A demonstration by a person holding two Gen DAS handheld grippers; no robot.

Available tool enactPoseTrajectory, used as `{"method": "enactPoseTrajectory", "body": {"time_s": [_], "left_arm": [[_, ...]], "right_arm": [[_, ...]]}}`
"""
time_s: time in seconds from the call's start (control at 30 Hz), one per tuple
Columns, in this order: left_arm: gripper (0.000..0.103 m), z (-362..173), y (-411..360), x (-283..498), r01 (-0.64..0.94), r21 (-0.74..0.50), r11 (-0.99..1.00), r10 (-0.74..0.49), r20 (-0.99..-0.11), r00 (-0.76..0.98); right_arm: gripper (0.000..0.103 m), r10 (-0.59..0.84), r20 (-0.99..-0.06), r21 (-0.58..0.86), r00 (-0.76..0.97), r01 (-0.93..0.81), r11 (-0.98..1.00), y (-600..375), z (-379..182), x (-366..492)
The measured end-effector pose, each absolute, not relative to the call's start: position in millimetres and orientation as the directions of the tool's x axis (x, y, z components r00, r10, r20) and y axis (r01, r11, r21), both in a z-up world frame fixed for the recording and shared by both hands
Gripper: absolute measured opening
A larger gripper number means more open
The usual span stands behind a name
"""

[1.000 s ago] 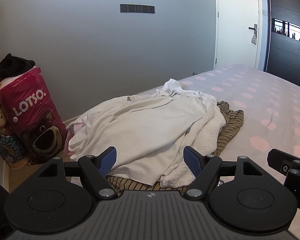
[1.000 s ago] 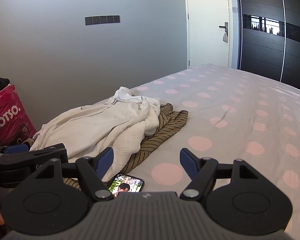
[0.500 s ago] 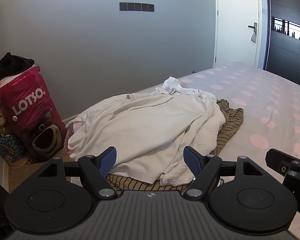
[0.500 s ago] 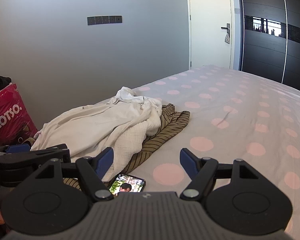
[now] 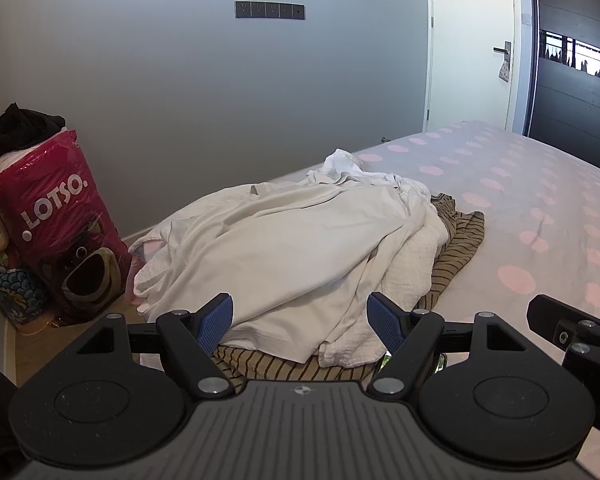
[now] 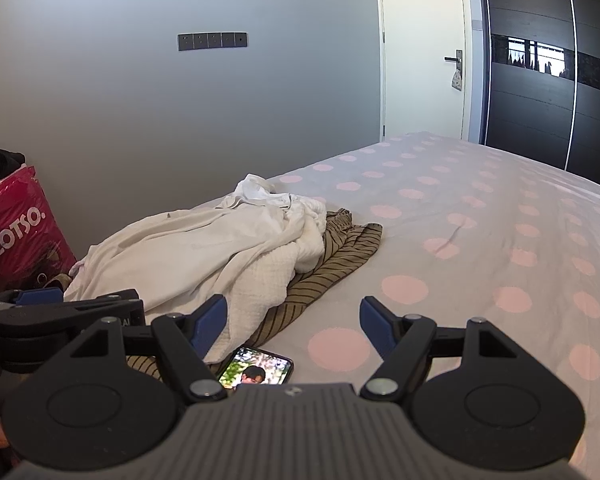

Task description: Fold clothes

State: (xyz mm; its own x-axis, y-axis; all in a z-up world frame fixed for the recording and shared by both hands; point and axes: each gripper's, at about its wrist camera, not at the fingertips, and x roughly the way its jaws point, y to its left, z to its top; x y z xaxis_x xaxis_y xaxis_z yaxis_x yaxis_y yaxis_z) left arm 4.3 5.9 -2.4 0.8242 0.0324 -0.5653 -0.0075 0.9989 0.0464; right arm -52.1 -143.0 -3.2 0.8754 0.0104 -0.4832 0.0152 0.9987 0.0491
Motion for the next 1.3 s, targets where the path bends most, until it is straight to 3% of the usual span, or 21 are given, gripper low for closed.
{"method": "enactPoseTrajectory", "body": {"time_s": [1.3], "left_arm": [[0.073,-6,11,10,-0.006,0.028,1.000,0.021,-0.592,0.805]], "right_arm": [[0.075,0.031,-0.511,0.042,0.859,-0.012,0.999,-132,-9,-46]]}}
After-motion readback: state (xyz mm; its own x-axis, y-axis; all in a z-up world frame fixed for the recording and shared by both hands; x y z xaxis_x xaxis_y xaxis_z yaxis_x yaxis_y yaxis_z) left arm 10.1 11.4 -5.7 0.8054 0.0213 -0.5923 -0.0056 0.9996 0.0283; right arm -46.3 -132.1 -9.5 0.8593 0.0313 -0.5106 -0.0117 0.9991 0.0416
